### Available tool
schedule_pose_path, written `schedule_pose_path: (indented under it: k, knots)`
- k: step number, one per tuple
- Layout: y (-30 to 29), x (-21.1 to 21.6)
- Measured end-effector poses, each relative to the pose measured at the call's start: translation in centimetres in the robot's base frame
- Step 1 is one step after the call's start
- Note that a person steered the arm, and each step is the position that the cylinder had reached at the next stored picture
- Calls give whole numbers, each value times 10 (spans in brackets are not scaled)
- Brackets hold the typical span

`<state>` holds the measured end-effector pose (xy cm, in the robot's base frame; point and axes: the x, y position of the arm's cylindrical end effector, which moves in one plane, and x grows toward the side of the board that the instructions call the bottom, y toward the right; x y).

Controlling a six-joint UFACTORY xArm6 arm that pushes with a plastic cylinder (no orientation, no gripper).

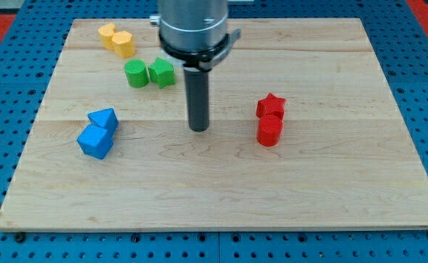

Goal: Take the blue cube to the left of the blue triangle

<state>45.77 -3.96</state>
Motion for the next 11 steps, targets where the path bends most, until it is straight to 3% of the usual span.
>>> schedule_pose_path:
  k: [3,5,11]
  knots:
    - [-66,65]
    - [-157,64]
    - [-169,56]
